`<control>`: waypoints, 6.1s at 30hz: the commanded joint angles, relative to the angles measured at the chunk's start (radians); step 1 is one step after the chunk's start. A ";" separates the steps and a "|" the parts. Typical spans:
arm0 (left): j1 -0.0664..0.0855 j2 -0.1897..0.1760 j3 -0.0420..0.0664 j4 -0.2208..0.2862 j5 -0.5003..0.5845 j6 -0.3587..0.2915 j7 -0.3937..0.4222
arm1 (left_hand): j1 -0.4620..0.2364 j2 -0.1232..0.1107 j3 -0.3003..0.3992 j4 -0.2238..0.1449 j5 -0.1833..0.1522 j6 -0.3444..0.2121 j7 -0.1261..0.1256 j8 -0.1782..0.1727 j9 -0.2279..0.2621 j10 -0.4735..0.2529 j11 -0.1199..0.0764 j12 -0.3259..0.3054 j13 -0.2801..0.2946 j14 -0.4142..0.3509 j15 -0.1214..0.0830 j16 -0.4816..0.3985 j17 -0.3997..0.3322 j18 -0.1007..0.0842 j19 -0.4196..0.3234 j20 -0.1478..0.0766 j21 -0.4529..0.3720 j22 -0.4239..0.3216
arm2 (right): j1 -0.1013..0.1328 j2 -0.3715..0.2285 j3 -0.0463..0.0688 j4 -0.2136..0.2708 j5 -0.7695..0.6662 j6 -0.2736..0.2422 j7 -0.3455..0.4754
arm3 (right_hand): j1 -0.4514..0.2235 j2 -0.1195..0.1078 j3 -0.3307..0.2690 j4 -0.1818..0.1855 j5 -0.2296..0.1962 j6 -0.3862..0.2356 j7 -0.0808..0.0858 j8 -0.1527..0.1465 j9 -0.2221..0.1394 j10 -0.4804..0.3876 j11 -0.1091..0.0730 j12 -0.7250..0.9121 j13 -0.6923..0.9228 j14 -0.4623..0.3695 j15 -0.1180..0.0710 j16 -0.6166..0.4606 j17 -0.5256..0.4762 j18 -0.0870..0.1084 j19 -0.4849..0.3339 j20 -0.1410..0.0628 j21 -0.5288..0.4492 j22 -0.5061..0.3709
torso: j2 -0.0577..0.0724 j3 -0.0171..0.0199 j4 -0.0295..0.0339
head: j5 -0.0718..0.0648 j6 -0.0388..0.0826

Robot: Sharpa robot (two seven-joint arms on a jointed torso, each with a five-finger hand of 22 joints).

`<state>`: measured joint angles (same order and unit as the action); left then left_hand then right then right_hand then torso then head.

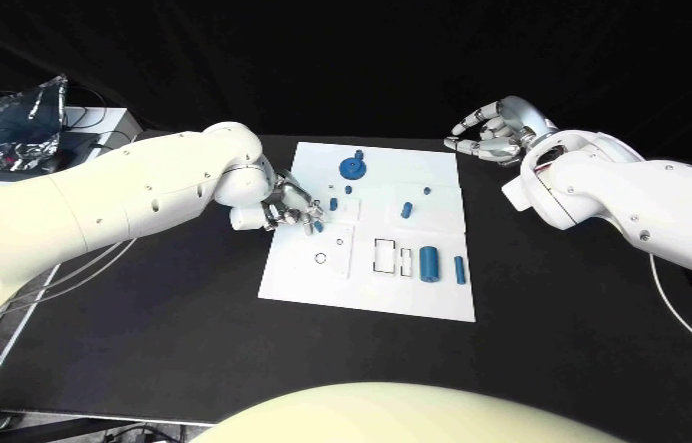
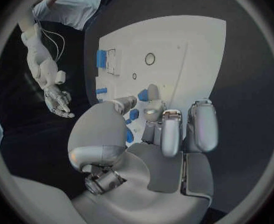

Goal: Assemble the parts on the task board

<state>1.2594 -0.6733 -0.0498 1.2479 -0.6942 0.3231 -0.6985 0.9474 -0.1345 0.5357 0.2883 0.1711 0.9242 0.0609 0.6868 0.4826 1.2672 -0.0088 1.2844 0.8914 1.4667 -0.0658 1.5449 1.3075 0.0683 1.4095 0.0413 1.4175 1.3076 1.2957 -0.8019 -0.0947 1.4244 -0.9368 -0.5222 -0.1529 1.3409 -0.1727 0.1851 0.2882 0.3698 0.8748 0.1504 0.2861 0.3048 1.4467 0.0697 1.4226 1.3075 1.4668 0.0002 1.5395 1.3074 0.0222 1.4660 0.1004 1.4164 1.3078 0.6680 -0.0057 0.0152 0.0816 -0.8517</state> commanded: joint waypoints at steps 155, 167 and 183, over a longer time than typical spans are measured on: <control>0.010 0.177 0.065 -0.225 -0.531 0.168 0.185 | 0.263 -0.084 0.309 -0.301 0.097 -0.019 0.008 0.019 0.141 0.032 0.000 -0.043 0.028 0.096 0.002 0.015 0.233 -0.008 -0.005 0.003 0.009 0.037 | 0.000 0.009 0.000 -0.002 -0.007 0.014 0.020 | -0.006 -0.006 0.012 -0.001 0.007 -0.008 0.001 0.006 0.002 0.007 -0.003 0.006 0.126 0.078 -0.008 -0.006 0.150 0.013 0.047 -0.007 -0.002 0.167 | -0.001 -0.0003 -0.0001 | 0.002 -0.018; 0.010 0.191 0.059 -0.236 -0.554 0.195 0.191 | 0.266 -0.086 0.308 -0.306 0.096 -0.017 0.009 0.016 0.141 0.034 0.000 -0.044 0.029 0.097 0.002 0.017 0.239 -0.008 -0.005 0.004 0.009 0.038 | 0.001 0.008 0.000 0.001 -0.007 0.014 0.020 | -0.006 -0.006 0.012 -0.001 0.007 -0.008 0.001 0.006 0.002 0.007 -0.003 0.006 0.126 0.078 -0.008 -0.006 0.150 0.013 0.047 -0.007 -0.002 0.167 | 0.000 0.0006 -0.0001 | 0.000 -0.021; 0.011 0.196 0.059 -0.248 -0.560 0.261 0.182 | 0.275 -0.089 0.309 -0.316 0.098 -0.008 0.009 0.010 0.141 0.037 0.000 -0.045 0.032 0.098 0.002 0.018 0.241 -0.008 -0.006 0.005 0.010 0.038 | 0.001 0.010 0.000 -0.001 -0.007 0.015 0.020 | -0.006 -0.006 0.012 -0.001 0.007 -0.008 0.001 0.006 0.002 0.007 -0.003 0.006 0.126 0.078 -0.008 -0.006 0.150 0.013 0.047 -0.007 -0.002 0.167 | 0.000 0.0006 -0.0002 | -0.001 -0.021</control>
<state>1.2740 -0.4777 0.0131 1.0042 -1.2368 0.5255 -0.5098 1.2061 -0.2311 0.7159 0.1074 0.2640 0.9027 0.0787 0.7000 0.5233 1.2979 -0.0105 1.2434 0.9221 1.4651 -0.0707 1.5598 1.3074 0.0684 1.4057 0.0450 1.4221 1.3074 1.2960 -0.7929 -0.0945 1.4228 -0.9372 -0.5199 -0.1437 1.3409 -0.1726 0.1920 0.2868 0.3698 0.8748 0.1504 0.2860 0.3057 1.4467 0.0697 1.4226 1.3080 1.4668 0.0002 1.5395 1.3074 0.0222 1.4660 0.1004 1.4164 1.3073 0.6677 -0.0052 0.0150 0.0806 -0.8728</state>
